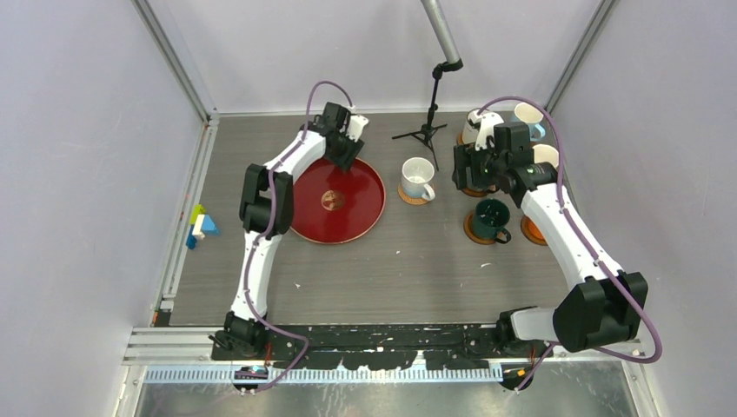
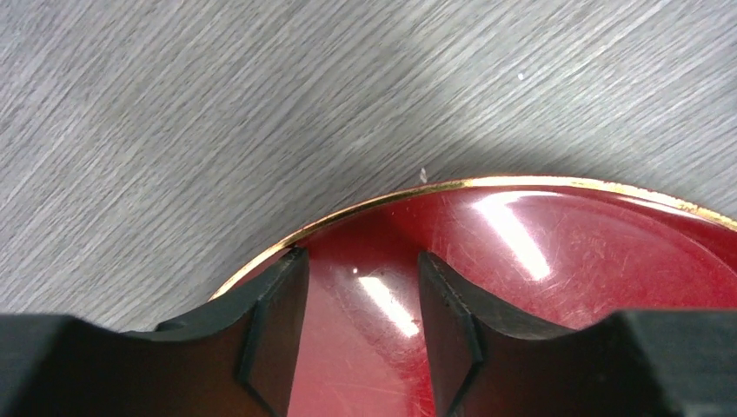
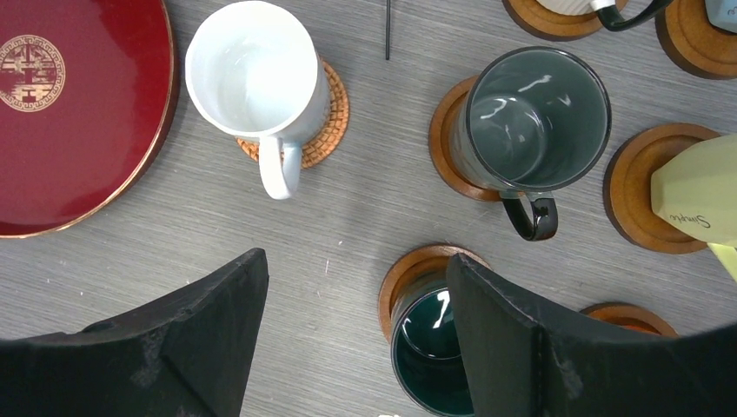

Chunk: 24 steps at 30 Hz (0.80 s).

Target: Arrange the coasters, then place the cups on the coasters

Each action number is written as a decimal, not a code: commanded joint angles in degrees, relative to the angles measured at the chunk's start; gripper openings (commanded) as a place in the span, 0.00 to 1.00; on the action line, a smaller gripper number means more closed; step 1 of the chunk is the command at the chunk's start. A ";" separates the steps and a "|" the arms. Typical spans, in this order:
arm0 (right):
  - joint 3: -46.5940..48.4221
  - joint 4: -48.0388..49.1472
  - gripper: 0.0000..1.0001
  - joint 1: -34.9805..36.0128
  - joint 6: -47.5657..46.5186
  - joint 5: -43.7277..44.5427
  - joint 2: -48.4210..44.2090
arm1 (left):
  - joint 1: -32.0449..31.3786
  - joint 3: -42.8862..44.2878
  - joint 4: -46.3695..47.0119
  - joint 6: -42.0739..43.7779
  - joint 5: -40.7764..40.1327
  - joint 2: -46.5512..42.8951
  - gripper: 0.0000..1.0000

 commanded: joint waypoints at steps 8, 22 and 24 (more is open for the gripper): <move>7.52 -2.96 0.80 -0.89 0.27 -2.34 2.30 | 4.09 13.06 -13.36 -2.14 2.66 -7.02 0.93; 18.93 -13.89 0.80 -16.81 -2.12 -15.82 6.88 | 19.09 -4.69 -28.18 0.42 10.81 -36.33 1.00; 17.42 -14.59 0.80 -20.27 -3.33 -18.02 6.61 | 21.61 -13.51 -24.92 1.63 10.29 -42.09 1.00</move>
